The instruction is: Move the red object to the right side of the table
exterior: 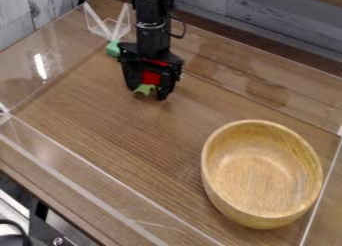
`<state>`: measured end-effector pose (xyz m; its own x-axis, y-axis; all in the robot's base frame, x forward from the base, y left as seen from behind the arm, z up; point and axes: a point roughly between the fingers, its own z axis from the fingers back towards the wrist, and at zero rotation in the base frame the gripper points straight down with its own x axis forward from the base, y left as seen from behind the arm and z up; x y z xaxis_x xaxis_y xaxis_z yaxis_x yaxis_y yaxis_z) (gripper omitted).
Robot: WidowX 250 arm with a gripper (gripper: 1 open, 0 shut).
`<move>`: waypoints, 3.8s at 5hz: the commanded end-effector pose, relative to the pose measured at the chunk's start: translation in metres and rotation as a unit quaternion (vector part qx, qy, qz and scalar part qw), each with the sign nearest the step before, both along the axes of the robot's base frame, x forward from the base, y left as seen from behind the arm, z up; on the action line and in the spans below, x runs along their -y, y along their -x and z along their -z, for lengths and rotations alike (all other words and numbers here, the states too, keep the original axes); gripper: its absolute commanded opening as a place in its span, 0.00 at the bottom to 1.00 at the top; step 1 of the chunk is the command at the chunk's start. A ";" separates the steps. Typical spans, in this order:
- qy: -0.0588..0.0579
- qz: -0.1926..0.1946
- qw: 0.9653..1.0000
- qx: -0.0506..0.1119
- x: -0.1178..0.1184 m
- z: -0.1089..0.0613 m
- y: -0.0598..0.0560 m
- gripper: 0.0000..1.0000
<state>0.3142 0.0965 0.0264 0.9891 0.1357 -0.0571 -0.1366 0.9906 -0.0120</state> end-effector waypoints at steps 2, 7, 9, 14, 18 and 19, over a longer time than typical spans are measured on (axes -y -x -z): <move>-0.009 -0.014 0.999 0.046 -0.008 -0.030 -0.013 1.00; 0.001 -0.028 0.999 0.040 -0.005 -0.029 -0.017 0.00; 0.031 -0.018 0.998 0.055 0.019 -0.062 -0.029 0.00; 0.043 -0.028 0.996 0.079 0.017 -0.071 -0.061 1.00; 0.009 -0.046 0.997 0.055 -0.007 -0.017 -0.055 1.00; 0.006 -0.046 0.998 0.046 -0.008 -0.007 -0.055 1.00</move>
<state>0.3680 0.1021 0.0297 0.9749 0.2218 0.0171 -0.2210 0.9744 -0.0416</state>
